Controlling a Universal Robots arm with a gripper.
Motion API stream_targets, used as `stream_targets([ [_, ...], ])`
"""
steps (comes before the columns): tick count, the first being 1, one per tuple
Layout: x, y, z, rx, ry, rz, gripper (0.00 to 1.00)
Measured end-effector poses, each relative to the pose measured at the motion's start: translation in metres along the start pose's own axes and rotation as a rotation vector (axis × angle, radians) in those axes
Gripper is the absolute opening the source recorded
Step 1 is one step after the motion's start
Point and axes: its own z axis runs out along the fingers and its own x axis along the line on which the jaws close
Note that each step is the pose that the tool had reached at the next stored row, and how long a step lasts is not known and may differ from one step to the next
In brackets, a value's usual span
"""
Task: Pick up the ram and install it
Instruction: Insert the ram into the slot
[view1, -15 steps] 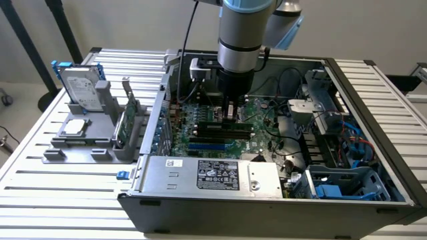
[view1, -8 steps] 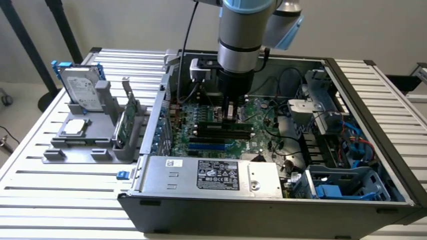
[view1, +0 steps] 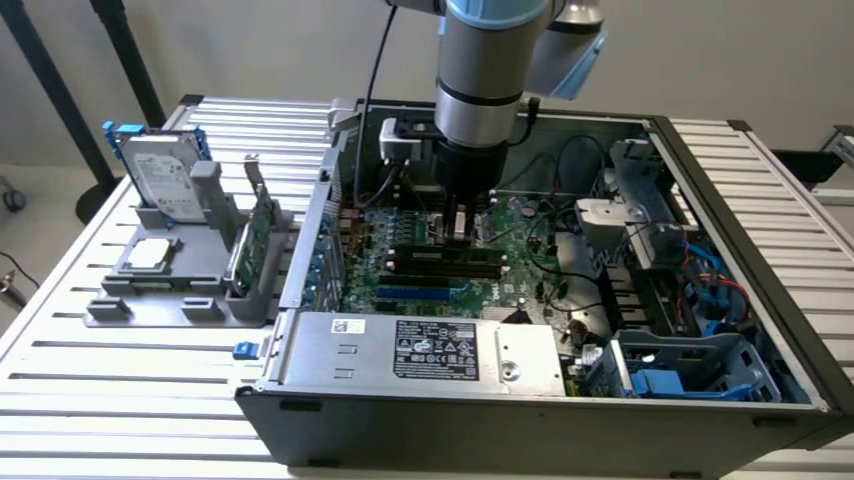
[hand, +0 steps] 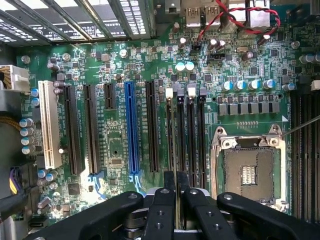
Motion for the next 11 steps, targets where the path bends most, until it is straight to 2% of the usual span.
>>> stream_targets([
  [3, -0.0003, -0.0001, 0.0006, -0.0003, 0.0042, 0.0, 0.14],
  [6, -0.0013, 0.0, 0.0009, 0.0007, 0.0163, 0.0, 0.14],
  [11, -0.006, 0.0004, 0.0016, 0.0019, 0.032, 0.001, 0.14],
])
